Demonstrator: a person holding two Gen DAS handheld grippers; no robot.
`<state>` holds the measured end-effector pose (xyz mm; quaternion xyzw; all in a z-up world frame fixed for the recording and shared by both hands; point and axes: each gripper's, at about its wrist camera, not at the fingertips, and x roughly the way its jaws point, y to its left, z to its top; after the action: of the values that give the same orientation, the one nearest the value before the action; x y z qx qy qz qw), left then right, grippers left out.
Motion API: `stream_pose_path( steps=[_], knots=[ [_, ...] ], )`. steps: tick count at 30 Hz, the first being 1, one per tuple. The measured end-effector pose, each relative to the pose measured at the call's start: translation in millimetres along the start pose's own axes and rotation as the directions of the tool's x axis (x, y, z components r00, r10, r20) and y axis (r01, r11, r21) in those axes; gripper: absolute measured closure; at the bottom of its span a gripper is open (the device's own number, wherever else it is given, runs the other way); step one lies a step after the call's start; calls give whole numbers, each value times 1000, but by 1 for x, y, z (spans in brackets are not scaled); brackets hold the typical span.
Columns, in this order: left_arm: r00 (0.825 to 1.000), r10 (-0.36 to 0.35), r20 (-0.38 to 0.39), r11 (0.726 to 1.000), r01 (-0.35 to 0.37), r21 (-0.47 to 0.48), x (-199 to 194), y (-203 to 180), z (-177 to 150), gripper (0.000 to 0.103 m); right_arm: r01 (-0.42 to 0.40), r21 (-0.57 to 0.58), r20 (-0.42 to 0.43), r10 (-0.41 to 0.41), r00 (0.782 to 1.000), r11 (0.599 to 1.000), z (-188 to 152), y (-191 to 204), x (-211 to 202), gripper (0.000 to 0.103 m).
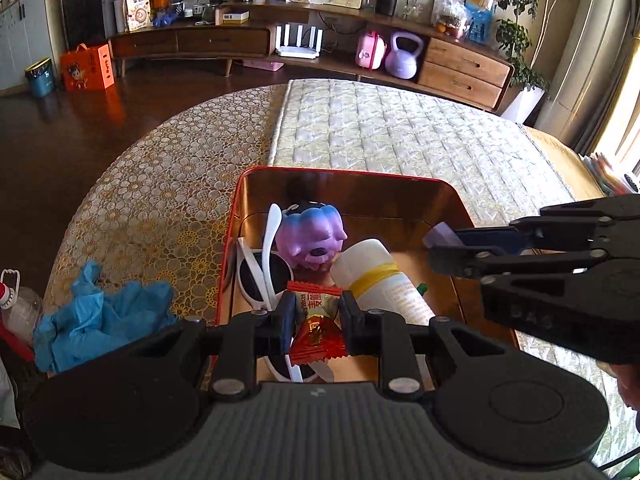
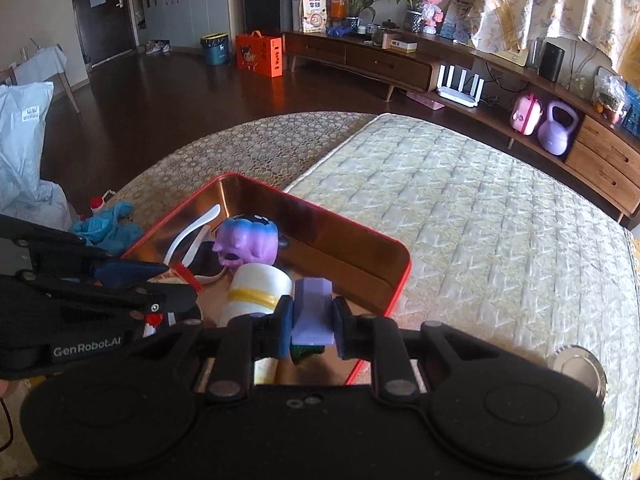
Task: Organize rigid objects
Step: 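Carry the candy packet and purple block into the red tin box and release both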
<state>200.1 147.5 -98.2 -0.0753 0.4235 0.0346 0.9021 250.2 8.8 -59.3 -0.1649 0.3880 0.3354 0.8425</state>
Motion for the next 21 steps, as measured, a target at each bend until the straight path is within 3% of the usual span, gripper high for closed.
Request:
stream_pose_path(
  steps=[8,21],
  knots=[
    [999,19,-25,999,-19,29,22,-3,5,80,-7,-34,-47,5,999,999,-4,4,20,83],
    [997,56,-58,996,-52,67,39,-3,14,80,-31,-21,-51,29,998,999,-9,1,15,78]
  ],
)
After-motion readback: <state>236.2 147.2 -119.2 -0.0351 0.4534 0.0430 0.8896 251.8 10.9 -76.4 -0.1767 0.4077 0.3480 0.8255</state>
